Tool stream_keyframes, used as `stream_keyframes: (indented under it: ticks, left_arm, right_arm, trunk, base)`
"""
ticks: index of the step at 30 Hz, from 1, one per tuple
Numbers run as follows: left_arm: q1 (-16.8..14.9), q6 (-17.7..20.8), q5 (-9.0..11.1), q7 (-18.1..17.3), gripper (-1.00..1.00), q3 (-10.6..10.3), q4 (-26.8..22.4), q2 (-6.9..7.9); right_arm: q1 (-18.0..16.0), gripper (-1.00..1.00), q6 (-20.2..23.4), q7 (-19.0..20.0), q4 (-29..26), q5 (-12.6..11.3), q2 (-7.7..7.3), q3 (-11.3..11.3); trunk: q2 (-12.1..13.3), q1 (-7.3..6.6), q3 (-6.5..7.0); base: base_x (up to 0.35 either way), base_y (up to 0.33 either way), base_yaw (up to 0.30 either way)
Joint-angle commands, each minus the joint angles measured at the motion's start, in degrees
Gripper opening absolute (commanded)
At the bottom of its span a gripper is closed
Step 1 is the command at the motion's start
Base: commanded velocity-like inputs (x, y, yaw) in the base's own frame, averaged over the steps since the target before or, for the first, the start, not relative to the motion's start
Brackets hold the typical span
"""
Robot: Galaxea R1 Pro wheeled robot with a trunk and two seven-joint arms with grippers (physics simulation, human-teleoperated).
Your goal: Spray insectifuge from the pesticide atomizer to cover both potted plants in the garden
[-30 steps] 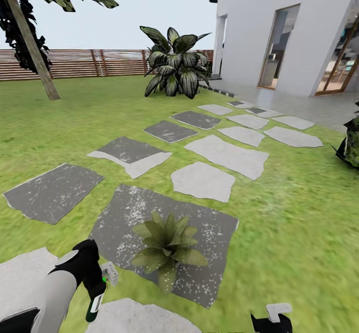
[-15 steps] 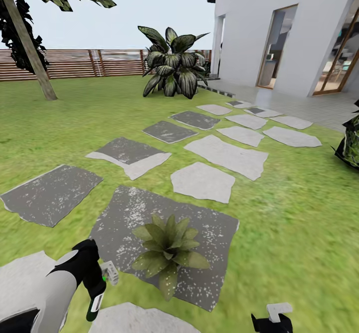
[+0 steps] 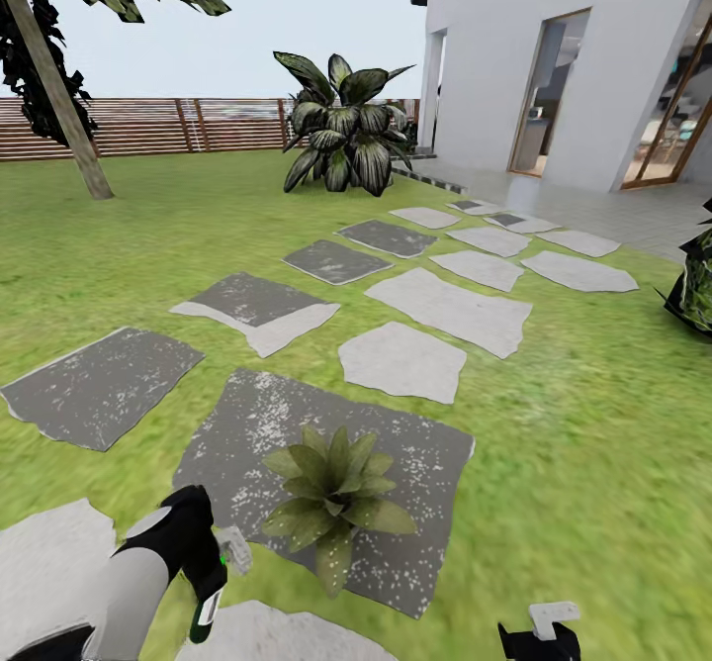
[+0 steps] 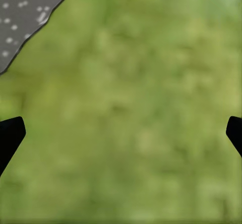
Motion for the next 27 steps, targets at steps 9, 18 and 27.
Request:
stream_keyframes:
  ticks: [9, 18, 27]
  left_arm:
    - [-2.23, 4.38, 0.10, -0.84, -1.00, 0.48, -1.47, -0.02]
    - [-3.41, 4.57, 0.54, -6.70, -1.00, -0.36, -6.52, -1.17]
    - [-0.18, 3.44, -1.77, -6.24, -1.00, -0.67, -5.79, -0.09]
  right_arm:
    - [-0.03, 1.00, -0.18, 0.05, 0.05, 0.53, -0.02, -0.17]
    - [-0.03, 1.00, -0.11, 0.05, 0.09, 0.55, 0.07, -0.10]
    - [-0.03, 1.00, -0.09, 0.05, 0.12, 0.61, 0.07, -0.08]
  trunk:
    - [-0.02, -0.01, -0.05]
    - [-0.02, -0.01, -0.05]
    - [-0.02, -0.01, -0.05]
  base:
    - [0.000, 0.000, 0.000]
    - [0.000, 0.000, 0.000]
    - [0.000, 0.000, 0.000]
